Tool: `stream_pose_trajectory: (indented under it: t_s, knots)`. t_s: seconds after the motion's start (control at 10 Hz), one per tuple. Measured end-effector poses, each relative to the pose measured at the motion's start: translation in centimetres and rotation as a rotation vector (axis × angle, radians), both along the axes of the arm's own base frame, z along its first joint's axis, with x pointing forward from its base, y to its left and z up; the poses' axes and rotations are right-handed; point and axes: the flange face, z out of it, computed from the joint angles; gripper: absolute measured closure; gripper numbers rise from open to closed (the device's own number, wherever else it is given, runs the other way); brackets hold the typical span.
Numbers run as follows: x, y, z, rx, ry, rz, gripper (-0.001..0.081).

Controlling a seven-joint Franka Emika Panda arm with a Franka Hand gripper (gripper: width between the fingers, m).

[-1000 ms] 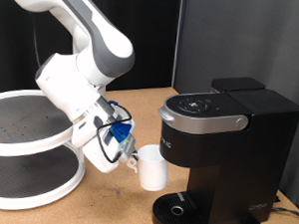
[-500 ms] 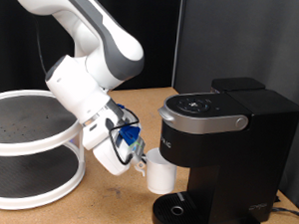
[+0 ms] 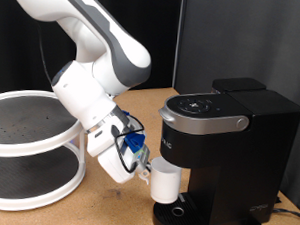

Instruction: Make a cup of coffee with the keurig machine

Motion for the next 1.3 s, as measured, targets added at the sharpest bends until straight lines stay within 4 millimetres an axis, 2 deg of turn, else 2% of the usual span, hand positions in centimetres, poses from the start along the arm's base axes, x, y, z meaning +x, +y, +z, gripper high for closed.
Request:
stream_pose_trajectory:
  t_s: [0.7,1.1,1.3]
  knots:
    - [2.2,0.2,-2.4,0.016,0.006,-0.011,0.0739]
    - [2.4,0.8,-3.3,0.044,0.008,0.006,0.0739]
    - [2.3,1.0,-3.7,0.053,0.013,0.011,0.0475]
